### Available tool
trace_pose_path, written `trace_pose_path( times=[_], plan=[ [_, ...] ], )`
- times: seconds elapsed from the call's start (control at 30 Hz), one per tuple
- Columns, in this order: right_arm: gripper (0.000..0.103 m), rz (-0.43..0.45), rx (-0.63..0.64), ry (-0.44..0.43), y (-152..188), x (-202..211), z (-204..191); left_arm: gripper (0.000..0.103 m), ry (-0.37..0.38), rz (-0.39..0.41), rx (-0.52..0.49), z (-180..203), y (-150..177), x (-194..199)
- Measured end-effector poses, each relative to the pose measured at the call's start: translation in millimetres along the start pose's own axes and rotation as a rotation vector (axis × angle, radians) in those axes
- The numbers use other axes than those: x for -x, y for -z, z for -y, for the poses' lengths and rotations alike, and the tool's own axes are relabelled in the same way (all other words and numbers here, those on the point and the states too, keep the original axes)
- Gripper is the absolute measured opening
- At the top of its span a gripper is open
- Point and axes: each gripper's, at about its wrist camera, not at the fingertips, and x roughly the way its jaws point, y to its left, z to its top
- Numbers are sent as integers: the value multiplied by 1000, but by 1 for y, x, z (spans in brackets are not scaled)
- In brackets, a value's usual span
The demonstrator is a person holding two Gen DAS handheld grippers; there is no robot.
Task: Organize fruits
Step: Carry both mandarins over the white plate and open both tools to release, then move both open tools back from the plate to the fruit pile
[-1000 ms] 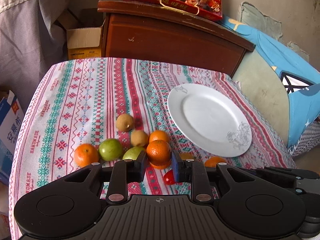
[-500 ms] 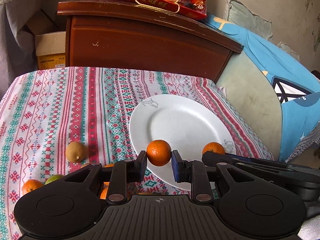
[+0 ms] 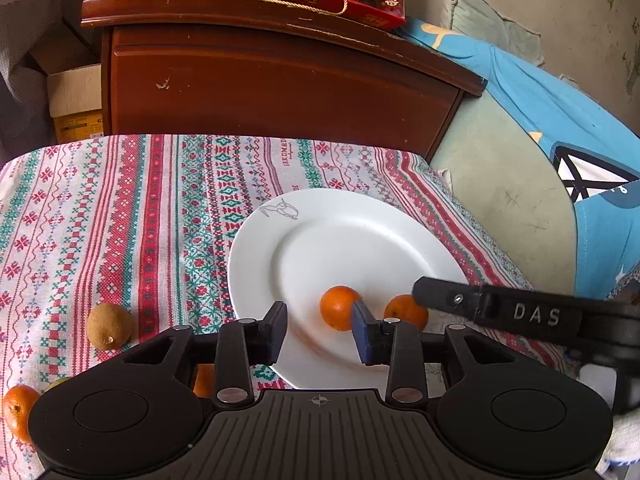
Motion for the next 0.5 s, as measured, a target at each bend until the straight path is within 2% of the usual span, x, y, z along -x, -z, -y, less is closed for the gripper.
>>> trace_pose_path(
  times=[0.13, 0.23, 0.3, 0.43, 0.5],
  plan=[
    [33, 41, -4, 136, -3, -1, 11, 34, -24, -1, 19, -5, 1, 0],
    [35, 13, -31, 175, -2, -9, 20, 34, -40, 8, 16, -8, 1, 2],
    [36, -4, -45, 184, 1, -14, 24, 34, -51, 12, 21, -10, 1, 4],
    [35, -37, -49, 140, 2, -19, 23, 34, -78, -1, 33, -15, 1, 4],
    [42, -41, -25, 143, 1, -20, 18, 34, -91, -12, 48, -20, 2, 4]
  ],
)
